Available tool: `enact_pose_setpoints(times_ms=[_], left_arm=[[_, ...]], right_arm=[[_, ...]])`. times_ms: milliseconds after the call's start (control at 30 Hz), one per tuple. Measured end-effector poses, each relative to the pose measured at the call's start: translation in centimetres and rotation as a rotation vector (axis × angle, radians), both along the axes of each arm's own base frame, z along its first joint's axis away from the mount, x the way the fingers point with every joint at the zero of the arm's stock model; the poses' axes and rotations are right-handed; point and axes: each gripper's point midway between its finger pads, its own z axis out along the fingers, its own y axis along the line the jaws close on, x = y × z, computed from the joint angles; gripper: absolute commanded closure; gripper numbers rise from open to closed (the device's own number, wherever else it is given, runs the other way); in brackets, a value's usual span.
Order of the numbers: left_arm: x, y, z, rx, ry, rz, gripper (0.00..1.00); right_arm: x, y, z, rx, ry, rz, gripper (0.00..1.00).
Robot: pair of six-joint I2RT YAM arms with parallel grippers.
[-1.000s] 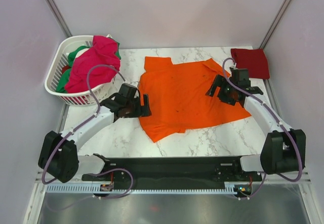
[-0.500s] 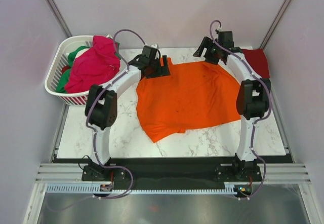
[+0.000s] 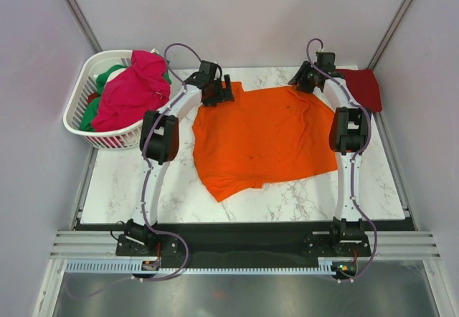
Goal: Fold and stack the t-shirts
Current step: Flatten the tshirt out
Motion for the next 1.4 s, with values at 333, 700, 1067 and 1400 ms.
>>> enact_pose_setpoints(times_ms=[333,700,1067,1400], left_arm=[[0.3,0.7,-0.4,0.011,-0.008,0.002,0.1],[2.7,8.0,-0.2,0.04,-0.018,0.106,0.08],[4.6,7.7,3.5,0.01,-0.089,0.048,0.0],[-2.2,5.7,14.3,-0.008,-0.175,-0.003,0.04]], right_arm=[[0.4,-3.3,-1.6,-0.003,-0.016,-0.054,0.43],[1.0,-10.1,-1.3,-0.013,-0.047,-0.165,0.3],[1.6,-7.4,0.5,0.067,-0.096,-0.09,0.05],[-5.4,-2.9,13.1,0.081,-0.189,-0.015,0.04]])
